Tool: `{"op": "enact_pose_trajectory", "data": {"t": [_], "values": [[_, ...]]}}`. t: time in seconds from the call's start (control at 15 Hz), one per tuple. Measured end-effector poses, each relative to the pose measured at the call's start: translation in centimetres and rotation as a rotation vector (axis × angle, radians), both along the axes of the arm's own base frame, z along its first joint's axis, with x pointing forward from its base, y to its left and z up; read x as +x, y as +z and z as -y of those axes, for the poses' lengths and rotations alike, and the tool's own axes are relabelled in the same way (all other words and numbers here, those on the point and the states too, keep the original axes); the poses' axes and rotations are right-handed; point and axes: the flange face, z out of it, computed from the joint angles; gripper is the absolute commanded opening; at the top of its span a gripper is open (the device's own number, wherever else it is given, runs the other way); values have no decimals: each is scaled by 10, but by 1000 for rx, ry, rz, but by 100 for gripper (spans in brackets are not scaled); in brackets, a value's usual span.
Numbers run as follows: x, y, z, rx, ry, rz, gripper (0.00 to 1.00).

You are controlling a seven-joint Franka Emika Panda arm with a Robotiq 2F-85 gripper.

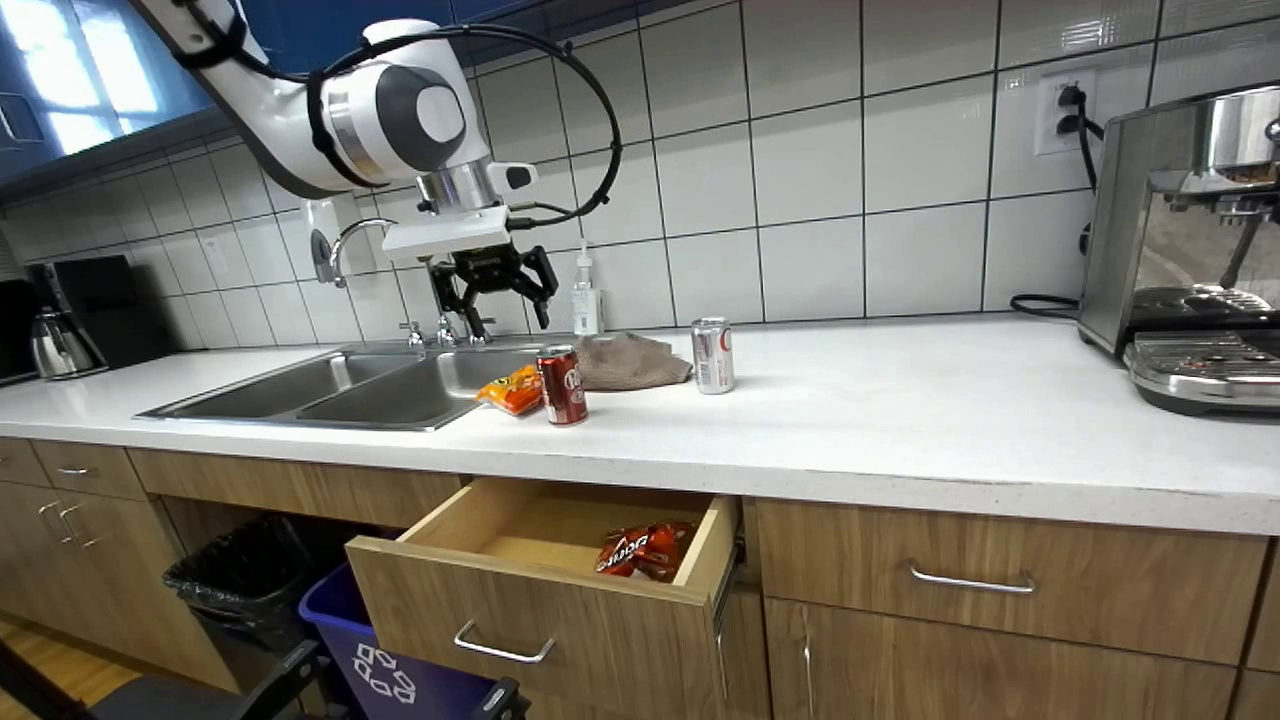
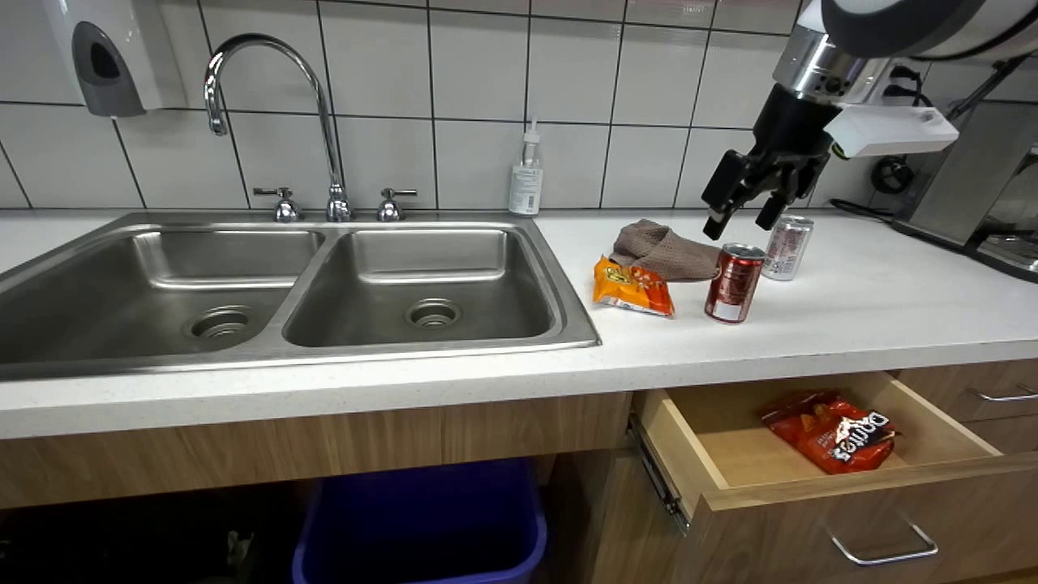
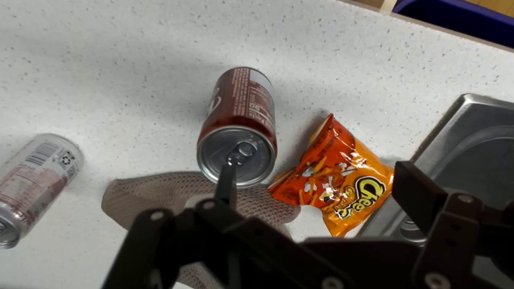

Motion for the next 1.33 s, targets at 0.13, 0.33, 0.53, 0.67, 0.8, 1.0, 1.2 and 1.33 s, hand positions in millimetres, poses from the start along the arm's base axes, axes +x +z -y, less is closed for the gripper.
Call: {"op": "enact_pose_trajectory", "data": {"t": [0.13, 0.33, 0.53, 0.67, 0.8, 1.0, 1.2, 1.33], "values": [[4, -4, -3, 1, 5, -5, 100], [7, -6, -3, 1, 5, -7, 100], [7, -6, -3, 1, 5, -6, 100], [7, -6, -3, 1, 5, -6, 100], [7, -6, -3, 1, 5, -6, 100], [7, -7, -3, 0, 7, -7, 100], [9, -9, -4, -5, 26, -9, 100], [14, -9, -5, -10, 51, -5, 100]]}}
